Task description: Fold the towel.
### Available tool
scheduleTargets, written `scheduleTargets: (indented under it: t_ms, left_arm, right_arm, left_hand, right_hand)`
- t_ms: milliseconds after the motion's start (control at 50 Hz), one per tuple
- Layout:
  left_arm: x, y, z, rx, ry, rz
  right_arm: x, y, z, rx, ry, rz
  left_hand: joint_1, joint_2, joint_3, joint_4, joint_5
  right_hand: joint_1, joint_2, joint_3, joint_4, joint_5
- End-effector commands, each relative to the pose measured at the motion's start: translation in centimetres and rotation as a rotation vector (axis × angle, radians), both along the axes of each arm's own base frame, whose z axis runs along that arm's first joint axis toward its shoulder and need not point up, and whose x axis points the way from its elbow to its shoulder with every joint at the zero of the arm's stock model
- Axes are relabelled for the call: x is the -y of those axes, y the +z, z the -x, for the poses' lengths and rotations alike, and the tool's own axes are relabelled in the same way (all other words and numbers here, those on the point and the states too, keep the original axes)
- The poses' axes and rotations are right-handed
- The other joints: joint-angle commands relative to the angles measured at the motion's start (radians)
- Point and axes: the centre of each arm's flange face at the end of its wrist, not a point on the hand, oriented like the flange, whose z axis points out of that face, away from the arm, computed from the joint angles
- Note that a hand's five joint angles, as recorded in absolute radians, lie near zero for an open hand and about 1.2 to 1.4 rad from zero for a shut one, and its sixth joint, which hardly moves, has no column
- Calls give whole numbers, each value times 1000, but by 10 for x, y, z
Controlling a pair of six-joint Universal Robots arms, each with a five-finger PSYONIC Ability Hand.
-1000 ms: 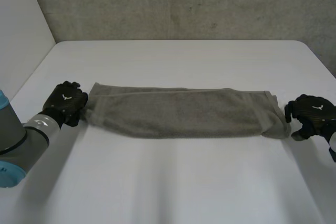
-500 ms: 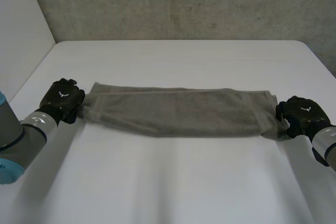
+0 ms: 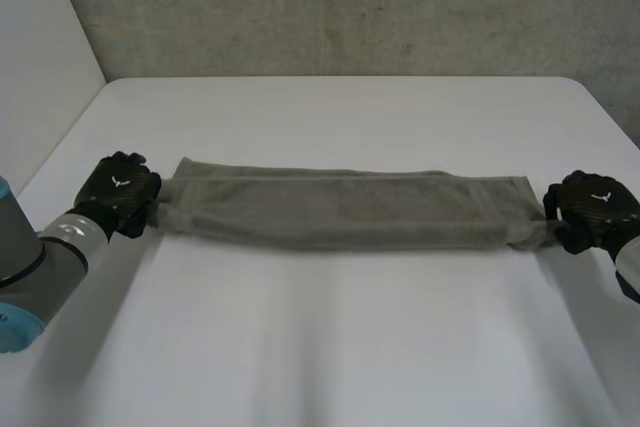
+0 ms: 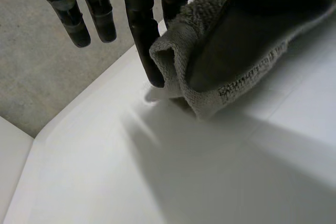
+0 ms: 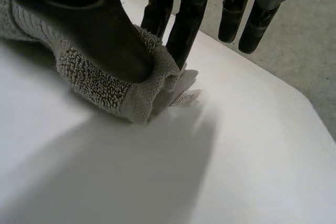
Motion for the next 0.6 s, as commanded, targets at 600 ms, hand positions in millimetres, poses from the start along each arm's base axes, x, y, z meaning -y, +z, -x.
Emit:
scheduleTargets:
  t_ms: [600]
  left_arm:
    - [-6, 2, -3, 6, 10, -23]
  right_arm:
    - [-13, -14, -9, -55, 56, -21]
  left_hand:
    - [-952, -977, -51, -59, -990]
  right_hand:
    - [-454, -426, -43, -76, -463]
